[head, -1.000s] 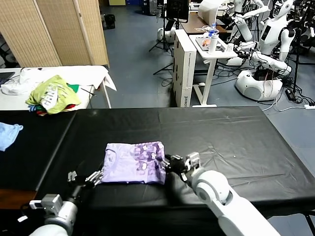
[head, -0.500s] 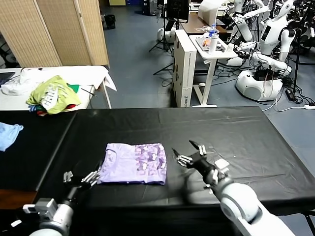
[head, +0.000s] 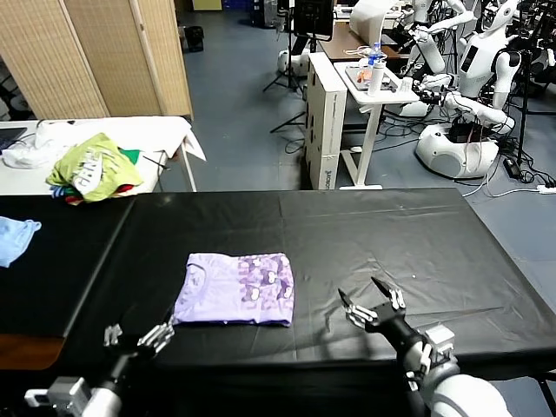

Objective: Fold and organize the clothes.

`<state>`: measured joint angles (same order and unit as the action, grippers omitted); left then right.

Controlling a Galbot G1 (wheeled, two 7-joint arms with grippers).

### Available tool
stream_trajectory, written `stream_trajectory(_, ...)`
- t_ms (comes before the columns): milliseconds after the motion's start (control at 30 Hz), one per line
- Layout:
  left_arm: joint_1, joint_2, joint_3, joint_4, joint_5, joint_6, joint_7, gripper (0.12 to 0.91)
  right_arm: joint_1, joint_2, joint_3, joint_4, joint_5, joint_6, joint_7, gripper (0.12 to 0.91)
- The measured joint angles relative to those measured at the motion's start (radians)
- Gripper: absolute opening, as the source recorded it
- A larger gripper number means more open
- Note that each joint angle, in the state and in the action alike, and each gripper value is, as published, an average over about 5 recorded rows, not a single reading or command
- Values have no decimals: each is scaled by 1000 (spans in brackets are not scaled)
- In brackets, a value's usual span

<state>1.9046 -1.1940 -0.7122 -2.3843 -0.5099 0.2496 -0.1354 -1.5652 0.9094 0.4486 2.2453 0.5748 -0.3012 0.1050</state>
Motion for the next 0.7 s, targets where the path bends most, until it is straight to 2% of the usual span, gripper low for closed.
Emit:
stream_trajectory(333, 111, 10, -15, -55, -7, -7, -11, 907, -163, 11, 111, 94, -1, 2, 4, 907)
stream_trajectory(467, 139, 4, -9, -73, -6, 2, -23, 907, -209, 22, 131, 116, -6, 3, 15, 907)
stream_trajectory(700, 159, 4, -7, -97, -2, 12, -25, 907, -255, 37, 147, 139, -14, 0, 21, 907)
